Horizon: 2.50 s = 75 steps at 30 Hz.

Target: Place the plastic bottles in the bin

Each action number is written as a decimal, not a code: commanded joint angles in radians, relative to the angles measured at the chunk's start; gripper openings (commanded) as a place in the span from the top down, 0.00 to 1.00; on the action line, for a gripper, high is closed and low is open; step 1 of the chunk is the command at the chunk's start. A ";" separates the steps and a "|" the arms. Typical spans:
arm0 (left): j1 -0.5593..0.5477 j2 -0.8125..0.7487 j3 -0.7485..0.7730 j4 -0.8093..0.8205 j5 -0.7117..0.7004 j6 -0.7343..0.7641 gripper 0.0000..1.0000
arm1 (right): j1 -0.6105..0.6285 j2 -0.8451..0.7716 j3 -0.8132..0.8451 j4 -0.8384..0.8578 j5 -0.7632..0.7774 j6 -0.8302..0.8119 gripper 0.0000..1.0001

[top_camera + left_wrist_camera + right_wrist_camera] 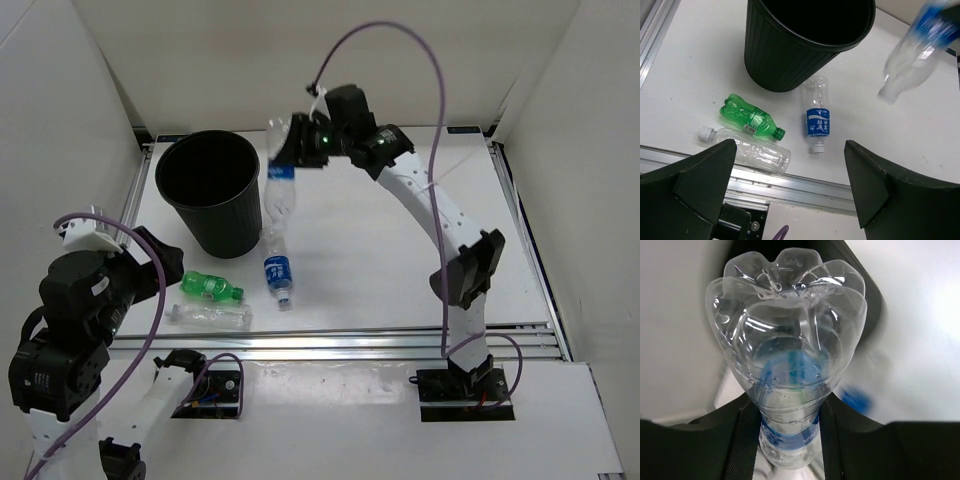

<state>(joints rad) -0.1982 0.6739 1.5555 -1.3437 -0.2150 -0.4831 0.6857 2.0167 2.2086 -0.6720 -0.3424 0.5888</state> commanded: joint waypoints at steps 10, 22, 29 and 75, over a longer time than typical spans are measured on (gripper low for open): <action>0.005 0.055 0.071 -0.083 0.118 0.052 0.00 | 0.136 0.096 0.315 0.437 0.158 -0.089 0.82; 0.005 0.066 0.107 -0.083 0.131 0.043 0.00 | 0.146 -0.015 0.393 0.623 0.342 -0.296 0.00; 0.005 0.015 0.032 -0.054 0.014 -0.003 0.00 | 0.011 -0.490 0.047 0.312 0.609 -0.127 0.00; 0.005 -0.100 -0.193 -0.080 0.028 -0.181 0.00 | 0.086 0.101 -0.823 0.458 -0.254 0.072 0.64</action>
<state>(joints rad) -0.1982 0.5659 1.3384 -1.3575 -0.1822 -0.6518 0.7879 2.1948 1.4902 -0.1173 -0.6415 0.6895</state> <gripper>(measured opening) 0.998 0.600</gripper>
